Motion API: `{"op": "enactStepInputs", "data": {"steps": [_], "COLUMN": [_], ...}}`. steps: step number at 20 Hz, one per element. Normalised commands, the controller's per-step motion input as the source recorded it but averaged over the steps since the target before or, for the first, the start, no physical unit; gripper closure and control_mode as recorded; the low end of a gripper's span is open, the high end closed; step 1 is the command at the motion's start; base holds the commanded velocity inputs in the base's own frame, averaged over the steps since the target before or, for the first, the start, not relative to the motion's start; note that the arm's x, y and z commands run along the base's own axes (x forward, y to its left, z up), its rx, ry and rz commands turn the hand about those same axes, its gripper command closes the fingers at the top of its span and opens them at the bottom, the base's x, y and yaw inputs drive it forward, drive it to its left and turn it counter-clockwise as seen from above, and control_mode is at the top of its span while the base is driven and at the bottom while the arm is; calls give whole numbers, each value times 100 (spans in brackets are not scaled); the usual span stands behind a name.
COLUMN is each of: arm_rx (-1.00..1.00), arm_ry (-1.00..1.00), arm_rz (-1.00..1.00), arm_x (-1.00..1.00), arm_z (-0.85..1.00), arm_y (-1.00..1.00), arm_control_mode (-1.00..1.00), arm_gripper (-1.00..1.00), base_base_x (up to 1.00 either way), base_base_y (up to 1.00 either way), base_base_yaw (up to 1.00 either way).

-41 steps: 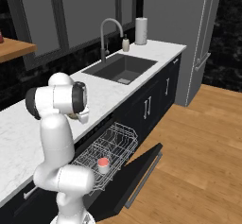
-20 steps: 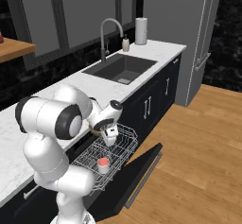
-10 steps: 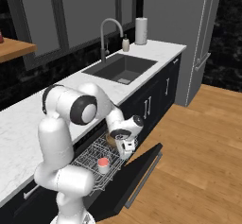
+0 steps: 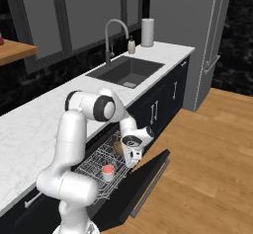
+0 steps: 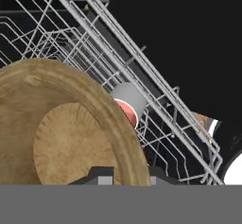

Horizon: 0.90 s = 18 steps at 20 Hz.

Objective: Pick up the cup and bowl from the counter, place them in the dishwasher, and close the dishwasher door.

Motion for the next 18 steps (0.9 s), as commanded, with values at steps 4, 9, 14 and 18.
{"op": "enactStepInputs", "data": {"steps": [4, 9, 14, 18], "arm_rx": [8, 5, 4, 6], "arm_ry": [11, 13, 15, 16], "arm_rz": [-4, -5, -7, -7], "arm_x": [67, 67, 36, 30], "arm_z": [-44, -51, -68, -68], "arm_y": [32, 20, 0, 0], "arm_control_mode": [-100, -100, -100, -100], "arm_gripper": [100, 100, 100, 100], "base_base_x": [0, 0, 0, 0], "base_base_y": [0, 0, 0, 0], "base_base_yaw": [0, 0, 0, 0]}}
